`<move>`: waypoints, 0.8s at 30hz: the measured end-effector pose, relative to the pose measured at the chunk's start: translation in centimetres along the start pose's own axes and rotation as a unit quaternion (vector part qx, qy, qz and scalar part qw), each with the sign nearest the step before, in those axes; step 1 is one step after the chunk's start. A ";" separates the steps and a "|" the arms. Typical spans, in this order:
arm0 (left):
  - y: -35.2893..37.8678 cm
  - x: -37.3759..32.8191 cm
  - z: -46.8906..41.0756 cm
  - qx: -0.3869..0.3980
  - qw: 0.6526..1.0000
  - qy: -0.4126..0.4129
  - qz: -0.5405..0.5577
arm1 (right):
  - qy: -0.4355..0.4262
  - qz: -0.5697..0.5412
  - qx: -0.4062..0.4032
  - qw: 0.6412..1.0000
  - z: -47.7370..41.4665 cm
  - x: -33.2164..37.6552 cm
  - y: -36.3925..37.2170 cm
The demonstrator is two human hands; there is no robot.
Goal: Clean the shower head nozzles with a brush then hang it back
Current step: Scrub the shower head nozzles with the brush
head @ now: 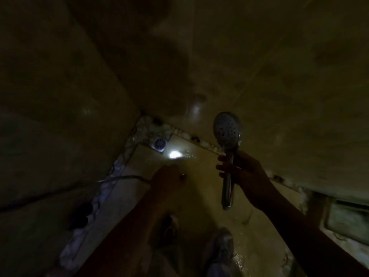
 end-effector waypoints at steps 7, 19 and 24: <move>15.8 8.5 -8.3 0.045 0.999 -0.023 0.002 | 0.133 0.001 0.024 0.991 -10.8 -17.8 1.2; 34.6 15.5 -17.7 0.146 0.974 -0.061 0.163 | 0.290 -0.006 0.080 0.954 -20.6 -35.5 0.2; 34.5 15.0 -16.6 0.145 0.960 -0.051 0.234 | 0.284 -0.021 0.076 0.956 -20.6 -34.7 -0.5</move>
Point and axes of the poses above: each hand's wrist, its own z-axis away from the middle knuckle, its own y-axis out of the palm, x = y × z, the point moved 3 cm from there along -z, towards the middle knuckle, and after that the axes turned 5 degrees about y, right-handed, at the moved point
